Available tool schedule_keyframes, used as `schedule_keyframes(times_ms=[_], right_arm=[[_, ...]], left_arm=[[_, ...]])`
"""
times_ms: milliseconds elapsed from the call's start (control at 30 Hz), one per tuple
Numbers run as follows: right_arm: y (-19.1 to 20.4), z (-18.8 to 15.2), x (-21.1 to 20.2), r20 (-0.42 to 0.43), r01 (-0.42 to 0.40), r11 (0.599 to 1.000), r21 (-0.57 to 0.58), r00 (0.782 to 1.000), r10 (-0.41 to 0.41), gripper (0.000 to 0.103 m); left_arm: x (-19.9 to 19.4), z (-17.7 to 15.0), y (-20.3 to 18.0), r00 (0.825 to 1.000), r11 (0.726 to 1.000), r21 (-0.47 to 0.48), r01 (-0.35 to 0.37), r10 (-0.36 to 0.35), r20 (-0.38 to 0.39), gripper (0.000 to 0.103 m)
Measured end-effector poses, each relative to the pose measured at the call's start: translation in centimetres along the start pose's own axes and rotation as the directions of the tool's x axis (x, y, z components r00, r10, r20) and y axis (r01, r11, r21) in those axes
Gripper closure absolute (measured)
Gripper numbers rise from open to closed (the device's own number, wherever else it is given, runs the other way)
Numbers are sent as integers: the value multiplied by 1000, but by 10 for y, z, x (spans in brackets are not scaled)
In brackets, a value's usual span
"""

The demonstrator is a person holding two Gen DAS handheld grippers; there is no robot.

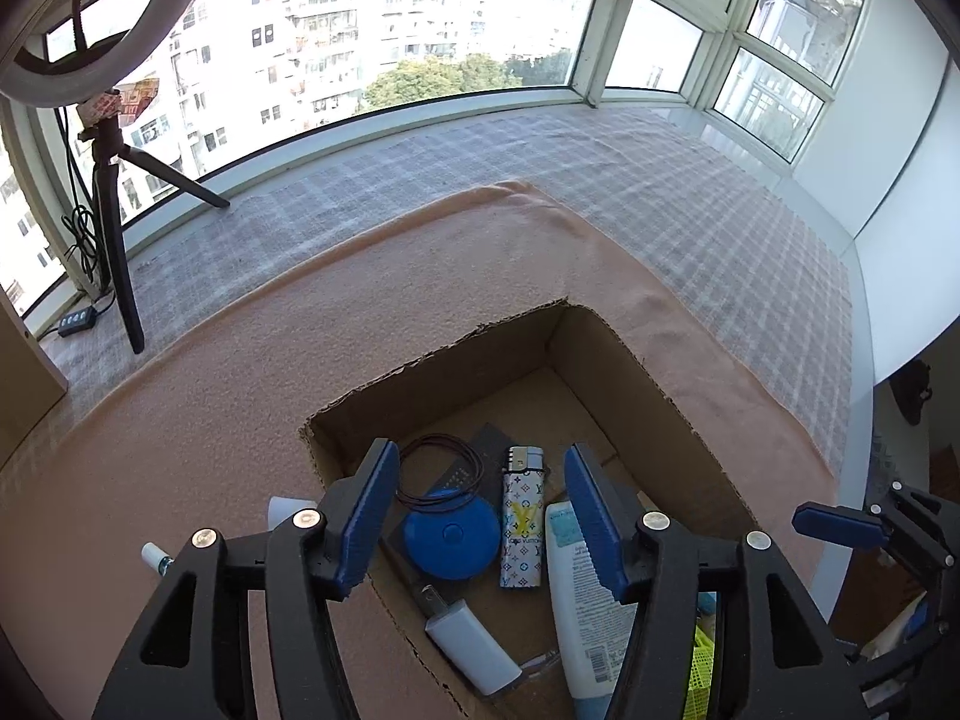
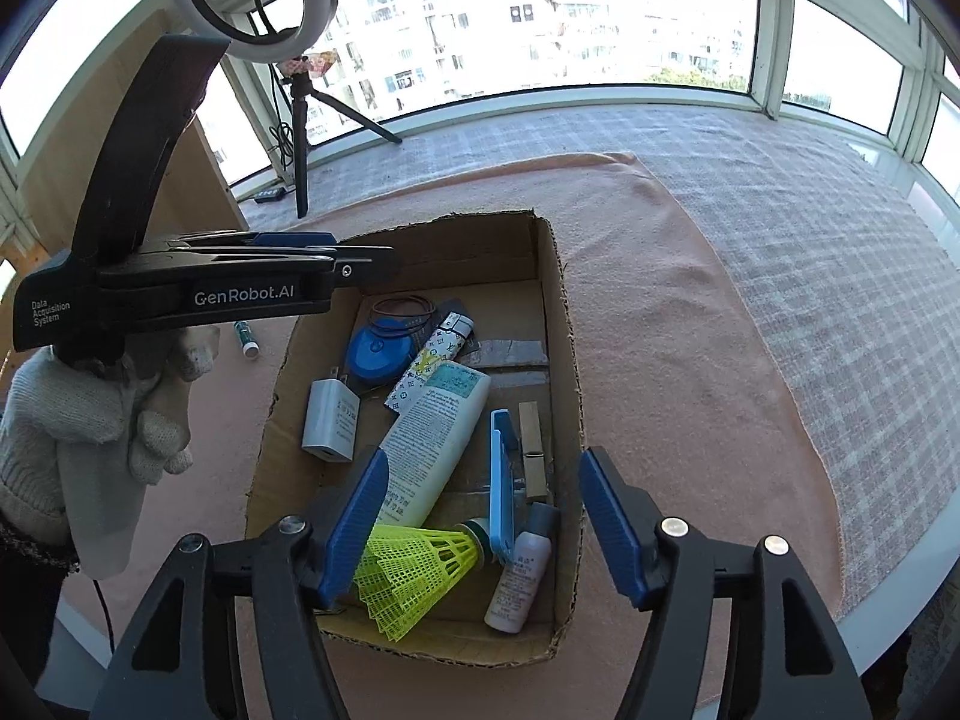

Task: Organize objects
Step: 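Open both tools to drop the hair tie and phone stand into the box, then withdraw the left tool from the box toward the white cap on the table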

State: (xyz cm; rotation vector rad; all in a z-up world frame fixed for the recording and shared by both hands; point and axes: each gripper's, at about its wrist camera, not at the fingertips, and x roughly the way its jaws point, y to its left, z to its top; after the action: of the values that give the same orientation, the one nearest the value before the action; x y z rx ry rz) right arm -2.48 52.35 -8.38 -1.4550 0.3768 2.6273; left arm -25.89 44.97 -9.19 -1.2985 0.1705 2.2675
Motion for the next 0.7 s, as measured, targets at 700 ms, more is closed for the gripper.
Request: schedule_keyframes(times_ms=[700], right_arm=[[7, -10, -11, 14, -82, 994, 72, 997, 81, 41]], left_arm=[[-47, -56, 83, 997, 985, -156, -77, 76, -18, 41]])
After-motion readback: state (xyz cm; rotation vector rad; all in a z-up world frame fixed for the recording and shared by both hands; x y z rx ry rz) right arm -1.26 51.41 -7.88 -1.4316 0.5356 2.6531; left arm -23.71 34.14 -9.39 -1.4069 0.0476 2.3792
